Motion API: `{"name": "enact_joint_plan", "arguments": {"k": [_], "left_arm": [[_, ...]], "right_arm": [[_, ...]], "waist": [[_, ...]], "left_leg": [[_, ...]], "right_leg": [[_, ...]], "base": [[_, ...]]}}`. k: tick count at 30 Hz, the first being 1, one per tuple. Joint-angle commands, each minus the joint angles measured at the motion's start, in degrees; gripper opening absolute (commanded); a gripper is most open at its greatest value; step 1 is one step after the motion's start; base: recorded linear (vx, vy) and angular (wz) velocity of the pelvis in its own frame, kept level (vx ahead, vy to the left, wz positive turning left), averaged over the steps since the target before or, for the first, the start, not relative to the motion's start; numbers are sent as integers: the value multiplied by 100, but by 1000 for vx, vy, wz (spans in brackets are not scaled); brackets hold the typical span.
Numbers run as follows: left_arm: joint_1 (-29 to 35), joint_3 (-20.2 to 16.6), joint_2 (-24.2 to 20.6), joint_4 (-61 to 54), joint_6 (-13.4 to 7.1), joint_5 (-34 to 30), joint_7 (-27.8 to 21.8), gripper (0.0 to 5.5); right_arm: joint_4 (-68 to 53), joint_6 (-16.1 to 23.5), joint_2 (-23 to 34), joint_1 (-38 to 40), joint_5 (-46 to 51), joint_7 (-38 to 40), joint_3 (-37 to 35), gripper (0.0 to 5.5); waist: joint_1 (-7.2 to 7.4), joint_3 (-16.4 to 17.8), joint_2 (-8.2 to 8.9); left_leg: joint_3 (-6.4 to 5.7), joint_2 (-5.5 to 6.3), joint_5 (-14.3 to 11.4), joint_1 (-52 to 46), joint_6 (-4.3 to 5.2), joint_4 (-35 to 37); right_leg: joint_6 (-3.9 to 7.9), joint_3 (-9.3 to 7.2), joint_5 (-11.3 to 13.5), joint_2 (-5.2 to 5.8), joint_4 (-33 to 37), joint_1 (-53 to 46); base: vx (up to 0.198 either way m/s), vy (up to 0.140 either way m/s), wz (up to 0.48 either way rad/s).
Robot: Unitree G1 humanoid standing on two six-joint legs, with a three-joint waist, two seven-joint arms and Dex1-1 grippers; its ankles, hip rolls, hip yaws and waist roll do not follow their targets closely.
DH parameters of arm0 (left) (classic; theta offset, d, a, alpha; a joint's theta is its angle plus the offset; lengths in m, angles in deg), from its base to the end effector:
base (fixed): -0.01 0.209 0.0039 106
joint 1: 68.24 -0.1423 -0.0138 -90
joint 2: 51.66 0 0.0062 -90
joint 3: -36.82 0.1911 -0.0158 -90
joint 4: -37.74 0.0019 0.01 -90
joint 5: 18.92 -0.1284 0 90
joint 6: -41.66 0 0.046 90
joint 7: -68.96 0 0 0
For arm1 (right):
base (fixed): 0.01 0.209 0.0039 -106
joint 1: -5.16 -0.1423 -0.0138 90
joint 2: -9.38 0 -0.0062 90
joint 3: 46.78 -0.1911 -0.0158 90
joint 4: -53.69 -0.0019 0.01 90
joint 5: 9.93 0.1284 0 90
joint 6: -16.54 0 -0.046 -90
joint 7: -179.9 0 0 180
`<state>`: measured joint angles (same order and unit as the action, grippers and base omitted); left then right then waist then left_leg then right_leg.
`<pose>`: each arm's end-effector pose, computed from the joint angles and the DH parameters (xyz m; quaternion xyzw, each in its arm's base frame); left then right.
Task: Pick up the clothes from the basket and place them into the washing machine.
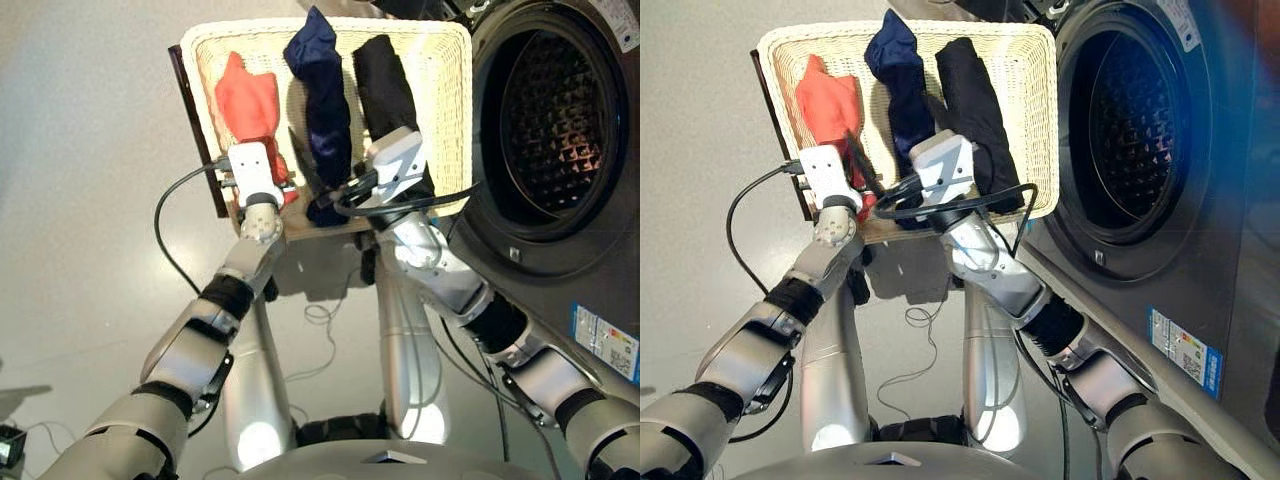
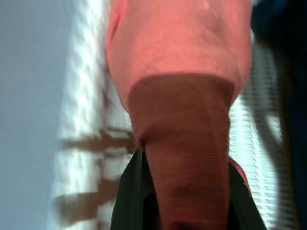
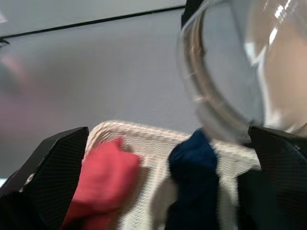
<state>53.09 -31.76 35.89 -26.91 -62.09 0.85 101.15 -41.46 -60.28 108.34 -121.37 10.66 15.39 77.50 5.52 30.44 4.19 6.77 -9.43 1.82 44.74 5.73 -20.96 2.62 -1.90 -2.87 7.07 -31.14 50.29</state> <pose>0.2887 0.1409 0.0879 0.0204 -0.1263 0.1091 0.9858 0.2518 -0.0914 0.1645 -0.0304 -0.3283 0.2391 0.9133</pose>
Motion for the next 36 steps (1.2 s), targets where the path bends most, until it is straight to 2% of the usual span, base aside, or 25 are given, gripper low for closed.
{"name": "enact_joint_plan", "arguments": {"k": [1, 3, 4, 5, 6, 7, 8, 11, 16, 21, 28, 32, 36], "left_arm": [[-212, -142, -339, -1062, -520, -1022, 183, 0], [-408, -159, -561, -1649, -636, -1618, 252, 0], [-419, -159, -559, -1656, -633, -1623, 255, 0], [-474, -107, -665, -1848, -607, -1877, 286, 0], [-586, 9, -963, -2253, -548, -2374, 283, 0], [-592, 2, -968, -2275, -535, -2381, 283, 0], [-728, 100, -1242, -2641, -495, -2784, 256, 0], [-800, 253, -1627, -3202, -575, -3124, 141, 0], [-684, 492, -1978, -3637, -610, -3391, 79, 0], [-347, 852, -2261, -3864, -694, -3504, 12, 0], [-176, 919, -2399, -4069, -732, -3534, 119, 0], [-96, 1039, -2419, -4127, -704, -3567, 98, 0], [-83, 1002, -2500, -4206, -715, -3547, 80, 0]], "right_arm": [[-655, 523, 70, 41, 158, -168, -381, 550], [-657, 485, 234, -30, 582, -488, -284, 550], [-655, 487, 233, -25, 587, -492, -283, 550], [-686, 491, 305, -29, 834, -570, -298, 550], [-779, 533, 425, -39, 1269, -657, -270, 550], [-778, 534, 425, -45, 1278, -665, -274, 550], [-911, 521, 585, -30, 1567, -791, -235, 550], [-1067, 421, 936, -180, 1983, -1049, -37, 550], [-1288, 347, 1376, -519, 2702, -1357, 338, 550], [-1540, 285, 1703, -1139, 3309, -1631, 844, 550], [-1654, 442, 1806, -1892, 3527, -1585, 1017, 550], [-1693, 490, 1818, -2106, 3631, -1566, 1134, 550], [-1653, 501, 1771, -2141, 3666, -1553, 1135, 550]], "waist": [[-168, -65, -153], [-217, -65, -104], [-219, -65, -101], [-229, -65, -74], [-264, -65, -72], [-266, -65, -64], [-292, -65, -55], [-318, -65, -24], [-371, -65, 25], [-438, -65, 33], [-458, -109, 42], [-456, -113, 24], [-452, -107, 6]], "left_leg": [[66, 196, -180, -526, 9, 289], [154, 265, -95, -965, -11, 626], [160, 268, -86, -986, -11, 648], [181, 296, -63, -1129, -19, 757], [218, 328, -24, -1339, -26, 901], [225, 334, 22, -1339, -29, 939], [220, 344, -4, -1559, -16, 994], [206, 332, -4, -1814, 9, 1024], [185, 284, 44, -2238, 33, 1151], [187, 298, 29, -2585, 44, 1208], [216, 274, 69, -2573, 53, 1172], [198, 251, 69, -2568, 71, 1131], [193, 233, 73, -2554, 86, 1094]], "right_leg": [[580, 86, 351, 237, 1067, -642], [625, 77, 439, 247, 1350, -1025], [625, 79, 443, 247, 1364, -1040], [649, 69, 476, 253, 1470, -1173], [680, 54, 526, 259, 1568, -1366], [678, 59, 570, 260, 1605, -1362], [693, 11, 550, 293, 1678, -1601], [684, -29, 532, 294, 1758, -1913], [699, -63, 535, 290, 1837, -2348], [714, -78, 463, 301, 1872, -2708], [706, -67, 497, 287, 1867, -2675], [689, -58, 462, 293, 1829, -2681], [677, -57, 438, 291, 1800, -2673]], "base": [[74, 47, 0], [78, 61, -72], [59, 45, -109], [0, 0, 0], [0, 0, 0], [65, -3, 6], [52, -15, 28], [28, -5, 17], [0, 0, 0], [0, 0, 0], [0, 0, 0], [0, 0, 0], [0, 0, 0]]}}
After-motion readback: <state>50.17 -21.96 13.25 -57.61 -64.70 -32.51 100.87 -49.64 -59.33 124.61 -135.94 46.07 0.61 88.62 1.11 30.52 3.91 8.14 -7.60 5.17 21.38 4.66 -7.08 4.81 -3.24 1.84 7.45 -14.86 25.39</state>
